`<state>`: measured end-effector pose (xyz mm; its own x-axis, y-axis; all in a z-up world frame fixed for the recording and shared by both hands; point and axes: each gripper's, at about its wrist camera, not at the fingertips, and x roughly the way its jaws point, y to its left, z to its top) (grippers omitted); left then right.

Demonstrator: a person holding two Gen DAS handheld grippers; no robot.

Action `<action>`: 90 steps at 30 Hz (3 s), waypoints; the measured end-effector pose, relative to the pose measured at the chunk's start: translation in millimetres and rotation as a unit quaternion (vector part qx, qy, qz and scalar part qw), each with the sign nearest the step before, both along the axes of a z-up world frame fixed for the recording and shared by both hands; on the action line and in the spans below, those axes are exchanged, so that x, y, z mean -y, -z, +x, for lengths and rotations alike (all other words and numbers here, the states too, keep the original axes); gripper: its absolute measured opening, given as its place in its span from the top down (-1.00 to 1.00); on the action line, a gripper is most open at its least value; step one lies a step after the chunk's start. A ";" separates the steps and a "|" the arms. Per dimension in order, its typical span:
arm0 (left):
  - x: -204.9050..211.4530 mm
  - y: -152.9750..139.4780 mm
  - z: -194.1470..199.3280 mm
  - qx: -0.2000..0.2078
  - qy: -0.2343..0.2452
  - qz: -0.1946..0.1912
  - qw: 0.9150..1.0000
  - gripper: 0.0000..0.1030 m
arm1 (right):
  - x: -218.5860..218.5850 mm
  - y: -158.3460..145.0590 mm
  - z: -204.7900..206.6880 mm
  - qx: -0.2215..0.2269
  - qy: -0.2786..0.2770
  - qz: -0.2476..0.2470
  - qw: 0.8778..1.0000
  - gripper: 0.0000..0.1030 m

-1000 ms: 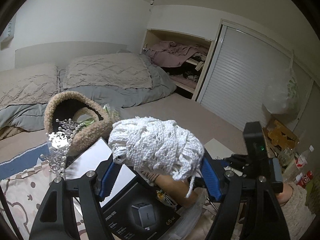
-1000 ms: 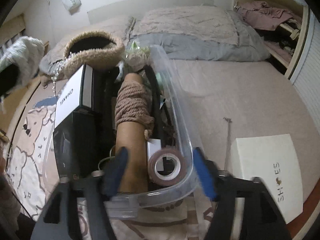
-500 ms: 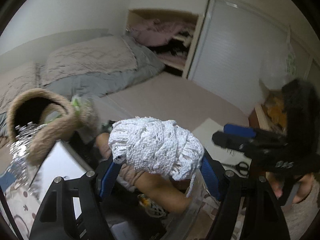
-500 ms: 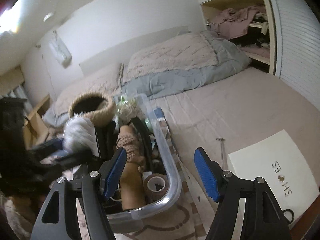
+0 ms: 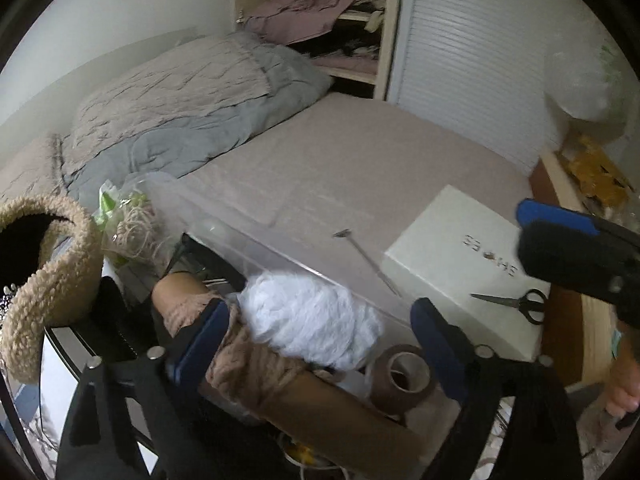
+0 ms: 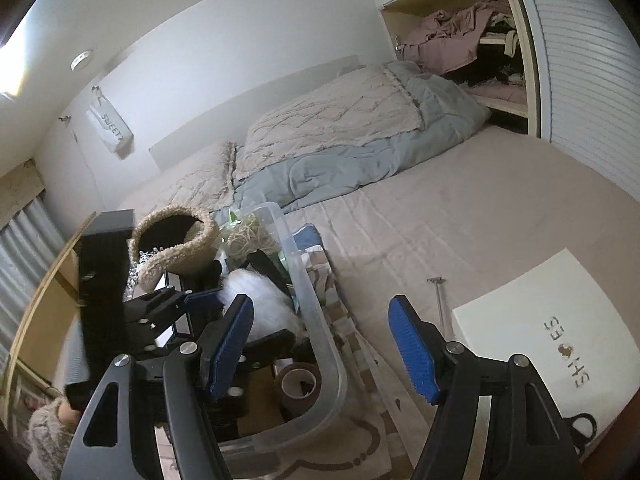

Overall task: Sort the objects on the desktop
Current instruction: 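Lower the white knitted bundle into the clear box and open the left gripper, then withdraw both grippers up and away from the clear box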

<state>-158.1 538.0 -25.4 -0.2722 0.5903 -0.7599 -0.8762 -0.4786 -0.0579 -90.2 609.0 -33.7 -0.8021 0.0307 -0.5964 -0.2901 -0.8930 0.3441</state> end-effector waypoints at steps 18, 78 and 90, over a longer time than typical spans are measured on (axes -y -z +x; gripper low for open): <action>102.4 -19.6 5.3 -0.010 -0.014 0.051 0.999 -0.82 | 47.7 29.6 -70.0 0.051 -0.078 -0.023 0.995 0.69; 214.5 -55.5 15.4 -0.108 -0.185 0.115 0.970 -0.99 | 64.3 -10.6 22.1 -0.050 0.015 0.145 0.988 -1.00; 245.9 -49.9 -8.9 -0.111 -0.239 0.125 0.957 -1.00 | 71.1 -4.0 16.1 -0.045 0.007 0.169 0.985 -1.00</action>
<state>-167.0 292.1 24.5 -0.6943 0.5147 -0.5030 -0.5655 -0.8225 -0.0610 -74.2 537.9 -29.7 -0.8497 0.2254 -0.4767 -0.2841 -0.9573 0.0536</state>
